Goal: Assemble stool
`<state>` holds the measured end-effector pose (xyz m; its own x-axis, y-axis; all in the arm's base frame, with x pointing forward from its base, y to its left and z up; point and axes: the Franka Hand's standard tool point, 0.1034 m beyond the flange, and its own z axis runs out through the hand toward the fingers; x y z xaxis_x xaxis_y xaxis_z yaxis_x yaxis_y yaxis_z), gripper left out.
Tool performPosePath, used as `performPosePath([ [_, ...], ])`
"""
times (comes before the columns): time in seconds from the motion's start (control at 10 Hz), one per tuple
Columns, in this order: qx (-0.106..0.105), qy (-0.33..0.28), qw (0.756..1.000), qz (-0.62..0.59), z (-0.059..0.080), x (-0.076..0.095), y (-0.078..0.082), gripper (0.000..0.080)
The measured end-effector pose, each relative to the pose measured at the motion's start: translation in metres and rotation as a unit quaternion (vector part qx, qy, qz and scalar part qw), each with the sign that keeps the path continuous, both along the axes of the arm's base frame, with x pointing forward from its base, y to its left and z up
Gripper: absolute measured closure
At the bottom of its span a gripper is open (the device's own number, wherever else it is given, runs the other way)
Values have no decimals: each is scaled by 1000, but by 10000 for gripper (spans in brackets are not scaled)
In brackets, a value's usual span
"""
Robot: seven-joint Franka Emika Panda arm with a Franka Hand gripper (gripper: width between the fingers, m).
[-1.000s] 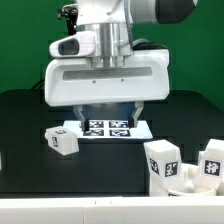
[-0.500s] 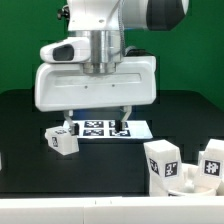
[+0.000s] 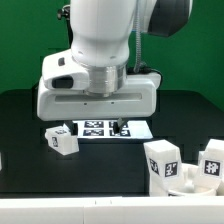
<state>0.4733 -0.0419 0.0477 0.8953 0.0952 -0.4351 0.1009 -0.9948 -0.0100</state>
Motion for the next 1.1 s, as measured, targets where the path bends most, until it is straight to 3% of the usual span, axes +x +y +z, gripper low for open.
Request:
performPosePath([
  [0.2, -3, 65, 998, -2, -1, -5, -2, 151],
  [0.4, -7, 147, 988, 53, 3, -15, -22, 151],
  [0.6, -41, 174, 983, 46, 3, -24, -27, 151],
  [0.7, -44, 207, 977, 41, 6, -31, -27, 151],
  [1.0, -47, 217, 974, 38, 0, -30, -32, 151],
  [1.1, -48, 230, 971, 32, -8, -35, -39, 151],
])
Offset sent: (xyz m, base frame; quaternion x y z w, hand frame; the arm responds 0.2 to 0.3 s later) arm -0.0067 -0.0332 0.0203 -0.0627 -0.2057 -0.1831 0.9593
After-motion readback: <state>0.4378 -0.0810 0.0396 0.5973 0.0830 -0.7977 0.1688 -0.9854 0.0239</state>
